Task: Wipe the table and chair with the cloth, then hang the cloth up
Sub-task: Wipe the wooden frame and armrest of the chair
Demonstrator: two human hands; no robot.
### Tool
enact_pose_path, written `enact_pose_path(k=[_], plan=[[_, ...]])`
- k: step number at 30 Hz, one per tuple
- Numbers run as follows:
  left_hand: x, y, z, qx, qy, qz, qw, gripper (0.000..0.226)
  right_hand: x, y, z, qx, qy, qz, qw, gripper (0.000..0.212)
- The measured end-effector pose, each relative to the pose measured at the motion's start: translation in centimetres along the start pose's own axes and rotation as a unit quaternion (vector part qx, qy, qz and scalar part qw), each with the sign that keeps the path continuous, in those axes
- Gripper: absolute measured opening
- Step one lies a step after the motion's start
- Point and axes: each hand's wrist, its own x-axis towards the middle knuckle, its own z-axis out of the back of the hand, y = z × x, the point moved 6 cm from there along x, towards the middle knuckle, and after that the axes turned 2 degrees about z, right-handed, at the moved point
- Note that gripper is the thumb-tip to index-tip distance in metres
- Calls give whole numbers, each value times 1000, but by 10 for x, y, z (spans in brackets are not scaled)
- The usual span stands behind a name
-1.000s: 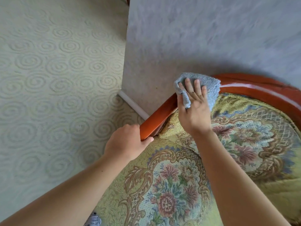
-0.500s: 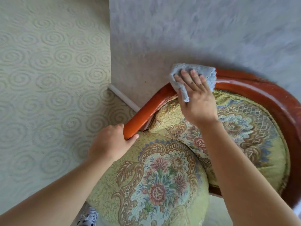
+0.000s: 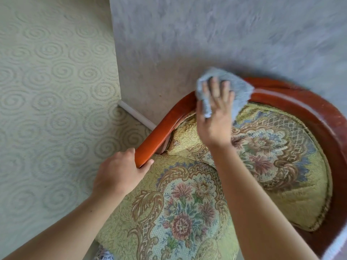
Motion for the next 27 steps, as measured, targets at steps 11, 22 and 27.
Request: enact_pose_path(k=[11,22,27], plan=[[-1,1,1,-49,8,13,999,50,-18,7,-2,-66,144,160,974,57],[0,2,0,-49,-5,15,999,50,12,-77,70,4,-41,-130,991,48],[0,6,-1,-46,-15,23,999,54,-12,21,-3,69,84,14,994,52]])
